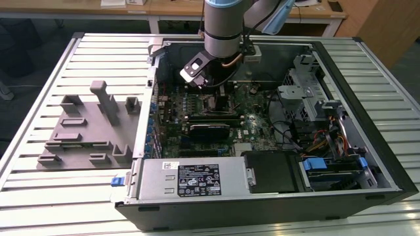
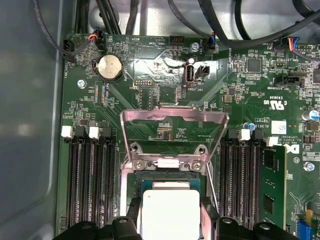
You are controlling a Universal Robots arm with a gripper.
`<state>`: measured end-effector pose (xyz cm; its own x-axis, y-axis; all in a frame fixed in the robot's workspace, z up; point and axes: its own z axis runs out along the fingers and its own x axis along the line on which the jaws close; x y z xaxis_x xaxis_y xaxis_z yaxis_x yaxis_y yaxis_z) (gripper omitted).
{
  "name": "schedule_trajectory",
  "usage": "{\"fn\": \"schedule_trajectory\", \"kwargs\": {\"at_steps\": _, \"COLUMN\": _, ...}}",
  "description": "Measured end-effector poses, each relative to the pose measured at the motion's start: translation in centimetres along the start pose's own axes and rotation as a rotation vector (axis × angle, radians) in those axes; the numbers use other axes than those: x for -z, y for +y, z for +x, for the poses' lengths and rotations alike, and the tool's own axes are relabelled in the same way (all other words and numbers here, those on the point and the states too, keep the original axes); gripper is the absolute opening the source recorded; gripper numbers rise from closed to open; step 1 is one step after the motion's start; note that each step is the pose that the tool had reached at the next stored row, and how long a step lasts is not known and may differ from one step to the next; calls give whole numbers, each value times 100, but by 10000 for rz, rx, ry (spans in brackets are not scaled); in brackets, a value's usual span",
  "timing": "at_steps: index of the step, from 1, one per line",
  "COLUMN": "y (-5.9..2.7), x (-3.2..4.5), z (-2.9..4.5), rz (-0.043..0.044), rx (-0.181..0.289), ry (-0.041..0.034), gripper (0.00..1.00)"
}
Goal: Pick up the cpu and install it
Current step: 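Place the cpu into insertion slot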
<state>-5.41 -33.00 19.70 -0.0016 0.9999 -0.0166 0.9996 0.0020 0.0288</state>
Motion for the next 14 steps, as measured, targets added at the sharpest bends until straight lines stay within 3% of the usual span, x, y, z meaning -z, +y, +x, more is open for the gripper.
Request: {"fn": "schedule_trajectory", "kwargs": {"at_steps": 14, "y": -1, "x": -53, "z": 2, "rz": 2, "rx": -30, "ry": -3, "gripper": 54}}
